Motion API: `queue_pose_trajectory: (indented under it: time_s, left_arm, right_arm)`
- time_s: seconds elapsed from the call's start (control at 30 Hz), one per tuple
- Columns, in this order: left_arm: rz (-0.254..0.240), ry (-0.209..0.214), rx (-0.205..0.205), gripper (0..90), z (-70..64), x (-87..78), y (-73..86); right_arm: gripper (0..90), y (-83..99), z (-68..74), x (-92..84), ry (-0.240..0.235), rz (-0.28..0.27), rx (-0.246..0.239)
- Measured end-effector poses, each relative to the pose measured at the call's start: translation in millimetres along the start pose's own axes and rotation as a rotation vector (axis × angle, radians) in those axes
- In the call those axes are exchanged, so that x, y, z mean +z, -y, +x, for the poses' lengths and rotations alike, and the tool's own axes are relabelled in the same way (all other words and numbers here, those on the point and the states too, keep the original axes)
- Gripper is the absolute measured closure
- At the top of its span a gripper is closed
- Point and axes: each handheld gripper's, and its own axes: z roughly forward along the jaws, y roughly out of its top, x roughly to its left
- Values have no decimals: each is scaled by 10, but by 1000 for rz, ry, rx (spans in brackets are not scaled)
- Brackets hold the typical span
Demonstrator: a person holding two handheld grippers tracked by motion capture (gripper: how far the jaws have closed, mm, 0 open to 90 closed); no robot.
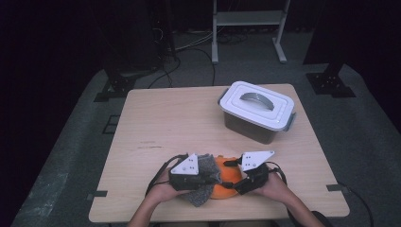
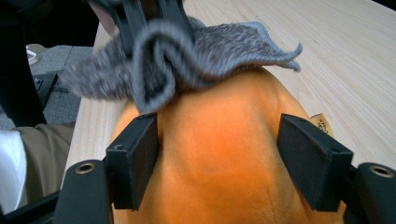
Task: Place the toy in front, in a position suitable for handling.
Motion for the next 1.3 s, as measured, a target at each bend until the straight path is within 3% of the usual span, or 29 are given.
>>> queue_pose_trajectory:
  time_s: [0.2,0.33,0.43,0.53,0.77,0.83,0.87,0.93,1.0,1.3]
  left_arm:
    - [5,-8,-14,805,2,-83,97]
    - [9,-22,-17,805,25,-107,123]
    - [18,-42,-18,805,52,-136,136]
    - [3,-43,-41,804,87,-155,167]
    - [-6,-38,-32,801,33,-135,80]
    - [-24,-13,-22,800,-8,-112,23]
    - [-37,20,-3,796,-65,-53,-32]
    - [-28,32,10,785,-93,-14,-50]
    - [3,28,28,782,-100,57,-21]
    - [3,-14,-2,801,21,-79,92]
  right_arm:
    - [284,-21,-4,-96,-3,21,-44]
    - [284,-1,-24,-167,-34,13,-26]
    - [285,13,-36,-215,-33,19,-32]
    - [285,47,-61,-251,-21,10,-4]
    - [315,28,-19,-127,-6,33,-1]
    - [321,28,-16,-120,-2,33,9]
    - [322,22,-3,-102,1,36,6]
    - [321,17,2,-86,0,35,-2]
    - [321,0,28,-46,7,60,-32]
    - [325,18,15,-40,9,61,-21]
